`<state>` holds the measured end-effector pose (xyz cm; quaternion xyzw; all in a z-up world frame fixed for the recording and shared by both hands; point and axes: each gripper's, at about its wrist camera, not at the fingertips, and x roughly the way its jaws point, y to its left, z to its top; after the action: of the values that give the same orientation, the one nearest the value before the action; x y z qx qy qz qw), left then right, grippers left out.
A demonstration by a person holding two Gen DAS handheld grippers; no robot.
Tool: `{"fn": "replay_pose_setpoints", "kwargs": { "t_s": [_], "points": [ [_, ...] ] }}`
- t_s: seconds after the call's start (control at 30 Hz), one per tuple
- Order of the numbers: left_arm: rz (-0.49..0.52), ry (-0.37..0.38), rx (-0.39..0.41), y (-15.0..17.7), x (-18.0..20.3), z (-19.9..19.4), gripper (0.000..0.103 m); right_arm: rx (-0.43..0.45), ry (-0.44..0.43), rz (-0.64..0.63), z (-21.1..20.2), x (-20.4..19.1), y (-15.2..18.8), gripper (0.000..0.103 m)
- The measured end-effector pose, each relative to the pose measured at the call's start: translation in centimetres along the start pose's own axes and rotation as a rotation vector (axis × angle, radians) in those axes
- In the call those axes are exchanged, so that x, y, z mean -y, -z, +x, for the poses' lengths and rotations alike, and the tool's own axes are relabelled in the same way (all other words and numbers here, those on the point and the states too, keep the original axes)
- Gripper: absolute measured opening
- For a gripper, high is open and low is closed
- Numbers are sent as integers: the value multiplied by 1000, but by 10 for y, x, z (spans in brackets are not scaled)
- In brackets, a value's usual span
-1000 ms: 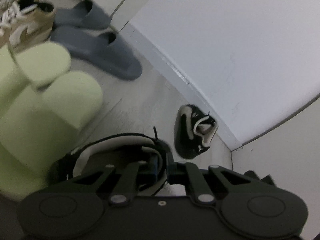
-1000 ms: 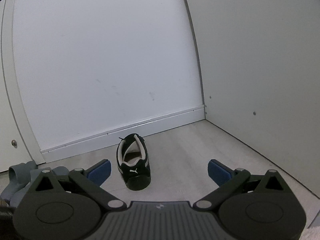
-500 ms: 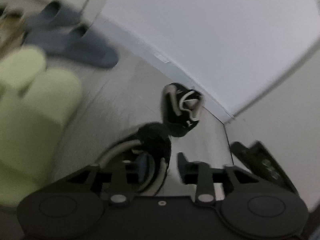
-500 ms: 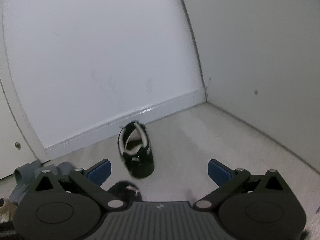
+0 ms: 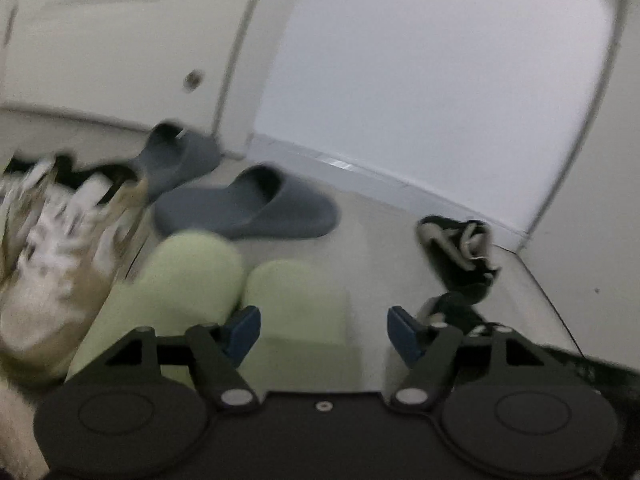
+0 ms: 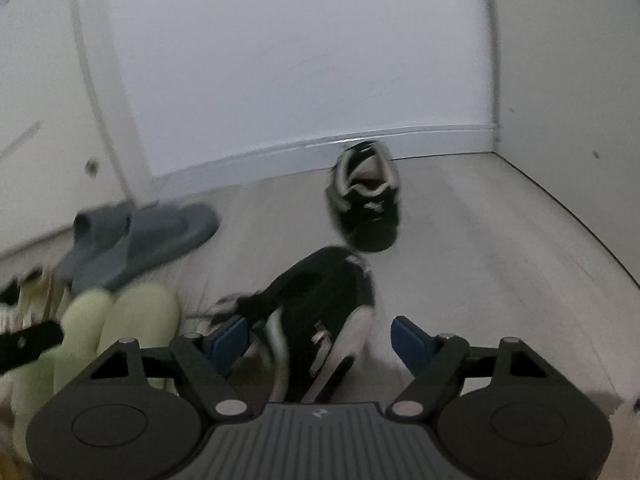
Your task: Organize scattered shoes
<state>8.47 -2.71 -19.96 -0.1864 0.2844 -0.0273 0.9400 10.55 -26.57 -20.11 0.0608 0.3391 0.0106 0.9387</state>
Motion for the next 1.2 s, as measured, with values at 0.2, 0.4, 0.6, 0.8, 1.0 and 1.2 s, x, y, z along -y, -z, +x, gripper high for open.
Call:
{"fn": "replay_pose_setpoints", "kwargs": {
  "t_s": [0.2, 0.4, 0.6, 0.8, 1.0, 1.2],
  "points": [
    [109, 30, 14, 8, 15, -2, 70, -40, 25, -67, 10, -15, 7, 79],
    [105, 40, 21, 8, 14, 1, 70, -110, 109, -66, 24, -8, 11, 61],
    [107, 45, 12, 8, 14, 1, 69, -135, 52, 35, 25, 13, 8, 25],
    [104, 42, 1, 8, 13, 4, 69, -122, 199, 164, 18, 64, 0, 21],
    [123, 29, -2, 9, 15, 5, 69, -116, 361, 321, 7, 102, 1, 20],
    [142, 28, -20, 5, 24, 13, 71, -125, 338, 348, 6, 116, -2, 35]
  ]
}}
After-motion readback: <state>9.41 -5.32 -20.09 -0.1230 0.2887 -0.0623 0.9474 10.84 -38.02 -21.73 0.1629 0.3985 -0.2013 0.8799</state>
